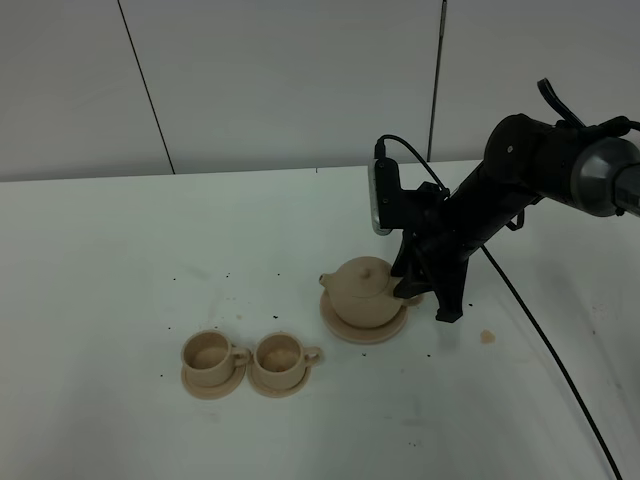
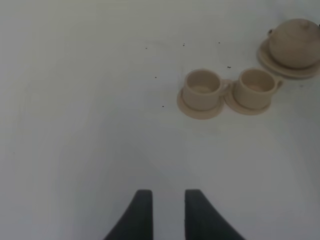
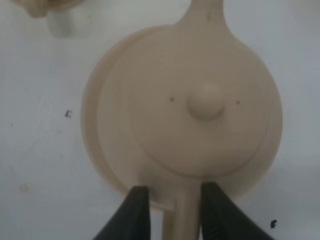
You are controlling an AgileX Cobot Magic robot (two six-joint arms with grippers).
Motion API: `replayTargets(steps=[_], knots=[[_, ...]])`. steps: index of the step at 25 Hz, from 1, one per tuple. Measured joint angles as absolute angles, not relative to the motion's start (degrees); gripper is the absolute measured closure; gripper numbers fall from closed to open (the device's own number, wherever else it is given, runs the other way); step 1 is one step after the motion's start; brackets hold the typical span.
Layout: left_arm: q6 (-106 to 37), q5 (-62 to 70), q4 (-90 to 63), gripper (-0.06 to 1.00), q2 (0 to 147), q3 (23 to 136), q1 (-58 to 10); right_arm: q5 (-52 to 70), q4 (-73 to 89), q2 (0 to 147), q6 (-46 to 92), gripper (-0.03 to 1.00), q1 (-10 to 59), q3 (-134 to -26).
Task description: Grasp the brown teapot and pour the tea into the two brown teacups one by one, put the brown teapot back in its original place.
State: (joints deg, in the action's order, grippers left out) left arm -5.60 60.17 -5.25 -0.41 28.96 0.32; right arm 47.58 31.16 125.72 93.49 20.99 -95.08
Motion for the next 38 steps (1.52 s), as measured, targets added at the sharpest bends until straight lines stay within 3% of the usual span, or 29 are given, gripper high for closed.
replayTargets(steps=[10,26,38], knots=[[-5.6,60.2,-5.3,0.71,-0.4,29.0,0.3,47.6,31.2,125.7,93.5,0.73,21.0,-95.1],[-5.6,60.2,-5.3,0.71,-0.4,29.0,0.3,47.5,31.2,125.7,93.5,0.84,21.0,-95.1],[-5.6,60.2,-5.3,0.71,-0.4,29.0,0.3,47.8,30.3,125.7,93.1,0.67,21.0,-95.1]])
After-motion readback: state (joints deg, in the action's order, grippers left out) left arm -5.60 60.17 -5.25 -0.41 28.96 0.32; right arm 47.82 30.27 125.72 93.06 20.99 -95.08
